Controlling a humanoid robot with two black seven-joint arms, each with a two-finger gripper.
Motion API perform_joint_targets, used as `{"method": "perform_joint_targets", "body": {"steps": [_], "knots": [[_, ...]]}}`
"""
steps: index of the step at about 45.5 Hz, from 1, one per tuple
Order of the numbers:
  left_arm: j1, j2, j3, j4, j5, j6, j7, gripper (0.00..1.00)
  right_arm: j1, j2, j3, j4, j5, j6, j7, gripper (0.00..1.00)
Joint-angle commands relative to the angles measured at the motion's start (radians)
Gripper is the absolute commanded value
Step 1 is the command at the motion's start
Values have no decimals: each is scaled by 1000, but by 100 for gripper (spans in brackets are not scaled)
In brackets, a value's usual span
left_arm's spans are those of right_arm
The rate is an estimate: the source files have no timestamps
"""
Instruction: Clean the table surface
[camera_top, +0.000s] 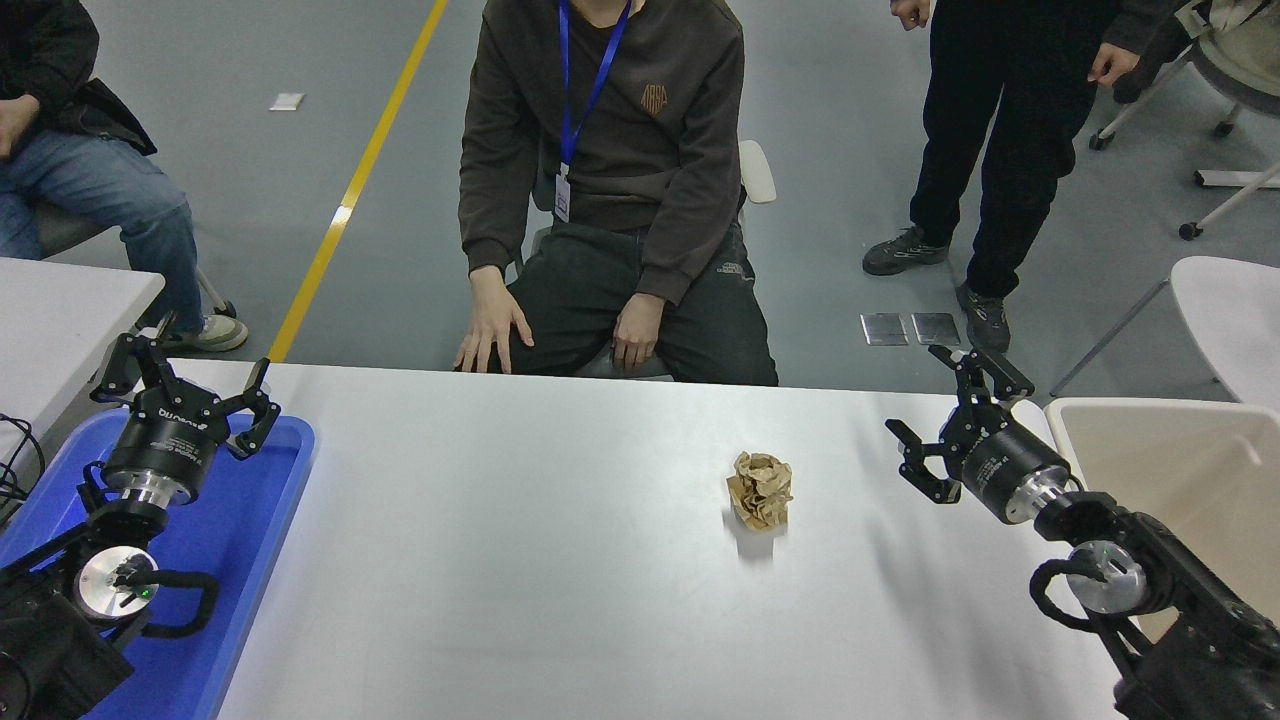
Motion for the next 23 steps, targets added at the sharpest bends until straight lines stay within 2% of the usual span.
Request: {"method": "perform_joint_targets", "body": {"steps": [1,8,23], "knots": [[0,0,0,0,0,0,1,100,-7,43,66,-39,74,-116,174,100],[0,0,0,0,0,0,-1,100,-9,40,74,-43,74,-142,229,100],[0,0,0,0,0,0,1,100,-4,23,29,-22,76,-147,221,100]]}}
